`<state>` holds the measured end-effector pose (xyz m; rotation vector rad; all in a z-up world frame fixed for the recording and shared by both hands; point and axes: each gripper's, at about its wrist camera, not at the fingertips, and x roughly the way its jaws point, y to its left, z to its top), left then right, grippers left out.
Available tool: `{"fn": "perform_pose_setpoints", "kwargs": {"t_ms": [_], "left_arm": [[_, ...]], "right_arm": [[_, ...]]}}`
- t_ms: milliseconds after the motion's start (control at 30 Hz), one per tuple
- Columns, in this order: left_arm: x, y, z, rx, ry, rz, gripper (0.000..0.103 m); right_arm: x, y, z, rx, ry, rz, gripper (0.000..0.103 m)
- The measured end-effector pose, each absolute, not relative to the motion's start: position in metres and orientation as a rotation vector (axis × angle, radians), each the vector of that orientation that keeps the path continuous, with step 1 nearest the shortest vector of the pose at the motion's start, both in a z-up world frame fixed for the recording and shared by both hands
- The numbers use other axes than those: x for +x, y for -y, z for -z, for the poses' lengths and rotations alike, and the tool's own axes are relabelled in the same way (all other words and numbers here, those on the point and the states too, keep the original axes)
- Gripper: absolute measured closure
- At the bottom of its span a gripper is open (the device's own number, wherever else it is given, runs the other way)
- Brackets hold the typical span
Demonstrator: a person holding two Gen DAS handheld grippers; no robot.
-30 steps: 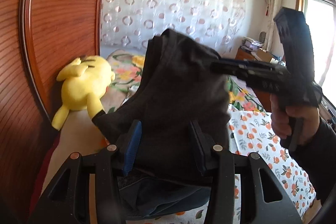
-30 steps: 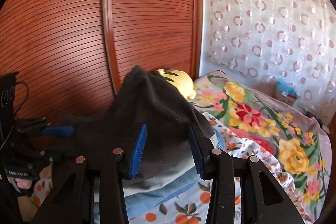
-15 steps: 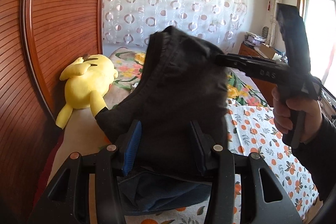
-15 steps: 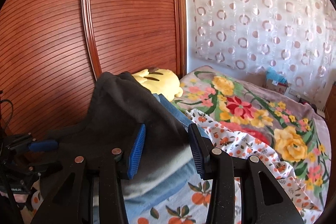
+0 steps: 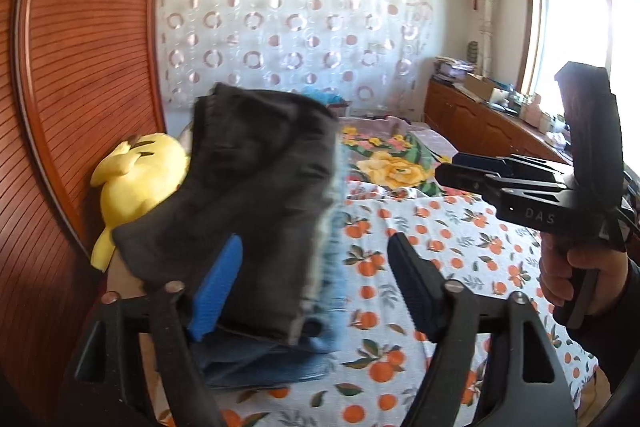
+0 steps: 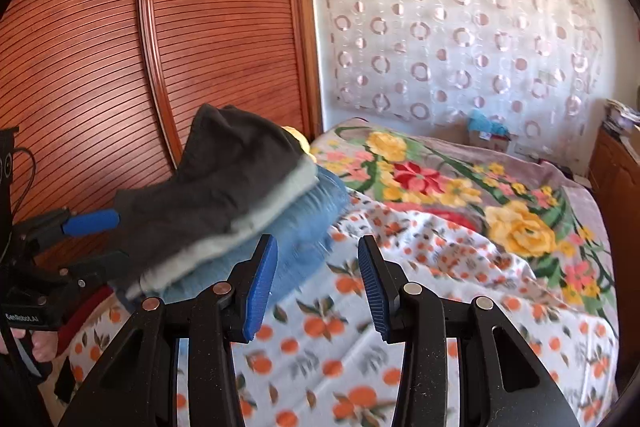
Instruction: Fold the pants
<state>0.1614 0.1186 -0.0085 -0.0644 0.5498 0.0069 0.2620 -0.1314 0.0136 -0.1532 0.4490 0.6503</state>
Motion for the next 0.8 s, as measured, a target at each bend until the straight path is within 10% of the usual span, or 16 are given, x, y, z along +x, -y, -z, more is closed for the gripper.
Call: {"fn": "perform_pose_setpoints", "kwargs": {"t_ms": [800], "left_arm": [[0.114, -0.014, 0.007, -0.006, -0.523, 0.126, 0.019]], "right_arm": [[0.087, 0.194, -0.014, -0.068, -0.388, -0.336, 0.038]]}}
